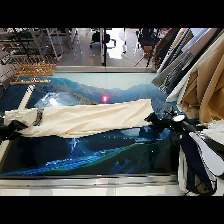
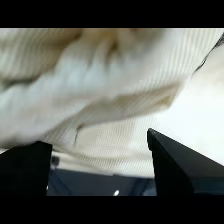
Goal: Fold the clothes and pants, and hang the long-sleeved shirts on hangers.
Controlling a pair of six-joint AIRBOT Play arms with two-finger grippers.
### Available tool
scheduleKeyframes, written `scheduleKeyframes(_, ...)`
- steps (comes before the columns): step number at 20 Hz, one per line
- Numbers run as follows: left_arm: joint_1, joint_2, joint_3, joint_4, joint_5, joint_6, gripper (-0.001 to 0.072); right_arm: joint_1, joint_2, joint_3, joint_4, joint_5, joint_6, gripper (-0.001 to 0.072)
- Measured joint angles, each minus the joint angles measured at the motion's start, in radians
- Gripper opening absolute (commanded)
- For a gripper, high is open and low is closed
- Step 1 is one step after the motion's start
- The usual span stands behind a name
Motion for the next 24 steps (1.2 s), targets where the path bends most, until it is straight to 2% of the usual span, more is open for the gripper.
scheduleKeyframes(1,-0.011,-0.005,0.0,-0.012,0.023,0.0,0.026,0.004,-0.025,0.026,0.009,-0.005,-0.015,0.0512)
scheduleKeyframes(2,-0.023,-0.008,0.0,-0.026,0.044,-0.002,0.0213,0.012,-0.055,0.058,0.017,-0.017,-0.029,0.0482)
scheduleKeyframes(4,-0.047,-0.013,0.0,-0.048,0.079,-0.005,0.0192,0.031,-0.112,0.13,0.024,-0.023,-0.049,0.0426)
scheduleKeyframes(5,-0.057,-0.014,0.0,-0.06,0.097,-0.008,0.0032,0.043,-0.142,0.171,0.024,-0.021,-0.059,0.0228)
scheduleKeyframes(6,-0.066,-0.015,0.0,-0.076,0.116,-0.008,0.0017,0.055,-0.171,0.211,0.015,-0.014,-0.065,0.0016)
scheduleKeyframes(9,-0.074,-0.004,0.001,-0.129,0.134,0.001,0.0014,0.072,-0.209,0.314,-0.037,0.056,-0.074,0.0022)
scheduleKeyframes(11,-0.061,0.023,0.027,-0.151,0.127,0.004,0.0014,0.074,-0.2,0.386,-0.122,0.152,-0.072,0.0022)
scheduleKeyframes(17,-0.005,0.073,0.299,-0.172,-0.027,-0.051,0.0013,0.072,-0.072,0.662,-0.261,0.359,-0.063,0.0021)
scheduleKeyframes(21,0.027,0.075,0.364,-0.036,-0.152,-0.051,0.0014,0.072,-0.021,0.688,-0.391,0.584,-0.061,0.0021)
scheduleKeyframes(24,0.07,0.074,0.304,0.063,-0.211,0.05,0.0014,0.072,0.024,0.537,-0.473,0.713,-0.084,0.0021)
